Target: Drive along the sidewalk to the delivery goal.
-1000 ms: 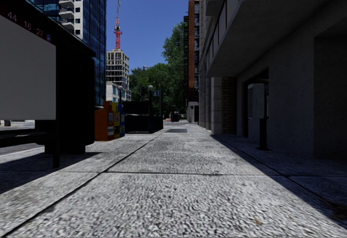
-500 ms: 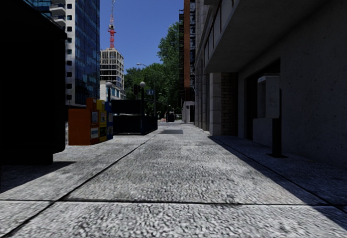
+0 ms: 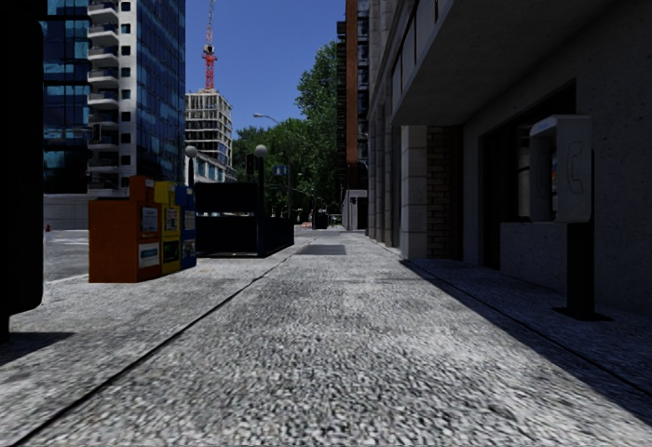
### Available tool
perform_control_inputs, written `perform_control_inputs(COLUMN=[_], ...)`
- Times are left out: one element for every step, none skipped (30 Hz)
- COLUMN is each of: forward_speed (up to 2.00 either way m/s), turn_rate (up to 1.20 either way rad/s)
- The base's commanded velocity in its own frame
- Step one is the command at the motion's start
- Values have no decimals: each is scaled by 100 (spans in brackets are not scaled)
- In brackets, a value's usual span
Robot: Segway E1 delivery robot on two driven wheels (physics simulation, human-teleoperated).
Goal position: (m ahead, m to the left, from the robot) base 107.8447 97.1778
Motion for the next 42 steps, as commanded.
perform_control_inputs(forward_speed=[192,192,192,192,192,192,192,192,192,192,192,192,192,193,193,193,193,193,193,193,193,193,193,193,193,193,193,193,193,193,193,193,193,193,193,193,193,193,193,193,193,193], turn_rate=[0,0,0,0,0,0,0,0,0,0,0,0,0,0,0,0,0,0,0,0,0,0,0,0,0,0,0,0,0,0,0,0,0,0,0,0,0,0,0,0,0,0])
